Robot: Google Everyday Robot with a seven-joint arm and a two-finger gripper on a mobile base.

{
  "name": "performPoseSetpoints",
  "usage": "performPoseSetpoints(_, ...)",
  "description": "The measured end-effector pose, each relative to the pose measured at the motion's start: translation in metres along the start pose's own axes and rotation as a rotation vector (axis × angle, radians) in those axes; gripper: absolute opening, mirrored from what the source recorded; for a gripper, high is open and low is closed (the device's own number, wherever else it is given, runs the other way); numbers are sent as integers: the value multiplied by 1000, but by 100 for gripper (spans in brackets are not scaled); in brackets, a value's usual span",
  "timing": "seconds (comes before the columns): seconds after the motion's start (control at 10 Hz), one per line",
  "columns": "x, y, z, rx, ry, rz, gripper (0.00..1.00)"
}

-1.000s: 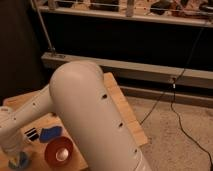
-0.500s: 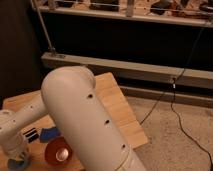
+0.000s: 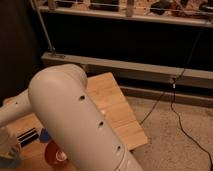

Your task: Pick up the ceramic cup

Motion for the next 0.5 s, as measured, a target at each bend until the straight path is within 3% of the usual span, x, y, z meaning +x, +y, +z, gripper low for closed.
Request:
performPoseSetpoints(0.3,-5,-3,-43,27,-6,19,0)
performPoseSetpoints(0.5,-4,-8,-46,15,-23,56,0)
